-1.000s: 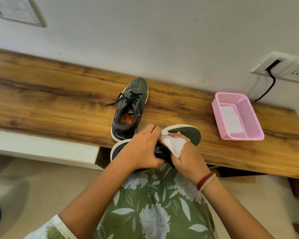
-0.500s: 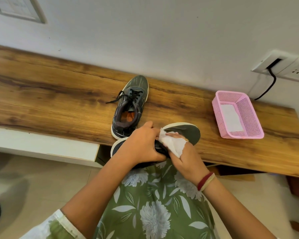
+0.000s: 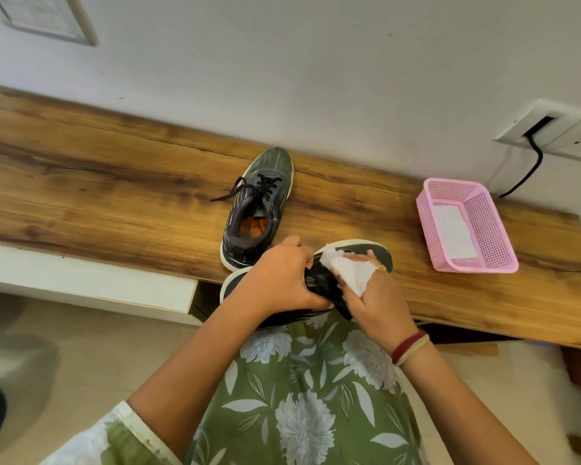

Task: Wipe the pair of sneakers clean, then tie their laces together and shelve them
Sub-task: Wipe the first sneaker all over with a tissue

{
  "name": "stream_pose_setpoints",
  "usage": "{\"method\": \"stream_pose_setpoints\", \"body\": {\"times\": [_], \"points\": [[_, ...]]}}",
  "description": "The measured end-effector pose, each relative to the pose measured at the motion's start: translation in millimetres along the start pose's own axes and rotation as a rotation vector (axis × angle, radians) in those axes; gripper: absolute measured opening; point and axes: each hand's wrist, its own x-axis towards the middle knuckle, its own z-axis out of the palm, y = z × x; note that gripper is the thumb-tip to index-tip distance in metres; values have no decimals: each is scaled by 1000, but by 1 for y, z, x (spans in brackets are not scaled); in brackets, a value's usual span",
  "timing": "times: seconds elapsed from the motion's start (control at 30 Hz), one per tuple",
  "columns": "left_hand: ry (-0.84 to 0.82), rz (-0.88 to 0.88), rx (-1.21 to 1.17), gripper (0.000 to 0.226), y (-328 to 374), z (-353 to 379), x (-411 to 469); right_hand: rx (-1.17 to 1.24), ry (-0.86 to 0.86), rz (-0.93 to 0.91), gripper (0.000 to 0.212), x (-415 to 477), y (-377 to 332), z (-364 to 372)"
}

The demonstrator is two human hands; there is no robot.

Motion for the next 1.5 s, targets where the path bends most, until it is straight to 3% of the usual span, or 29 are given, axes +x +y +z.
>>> {"method": "stream_pose_setpoints", "body": {"times": [0.1,0.23,0.37,0.5,0.63,0.77,0.83,0.9,0.97,1.03,1.1,1.17,1.27,1.37,1.5], "points": [[-3,9,-2,52,-2,-1,1,100,-90,-50,39,-5,-10,2],[1,3,7,55,-2,0,0,-71,33,71,48,0,10,-7],[28,32,20,59,-3,0,0,125,-119,-31,44,-6,-5,3],[24,25,1,55,-2,1,-1,-27,3,49,47,-3,9,-4],[26,17,-12,57,-5,-2,0,138,-95,-19,41,-7,-8,2],[14,10,-20,56,-2,-2,-1,-51,-36,53,52,-6,8,1],[25,6,-31,56,-1,-2,-1,95,-75,-8,44,-8,1,5],[33,6,-58,56,-2,-3,-2,352,-109,53,27,-9,-8,-1],[31,6,-65,60,-1,-3,-5,667,19,313,17,-4,-11,-18],[23,10,-33,64,1,-3,-7,849,360,531,13,3,-3,-33],[12,7,4,67,5,-3,-8,885,624,590,16,9,3,-40],[2,4,26,66,8,-4,-8,843,682,572,18,10,7,-41],[-31,1,43,67,9,-4,-9,565,520,461,21,5,14,-27],[-61,-2,28,61,8,-6,-7,214,201,290,34,-1,15,0],[-66,10,23,38,8,-7,-5,168,-54,34,43,-10,0,21]]}}
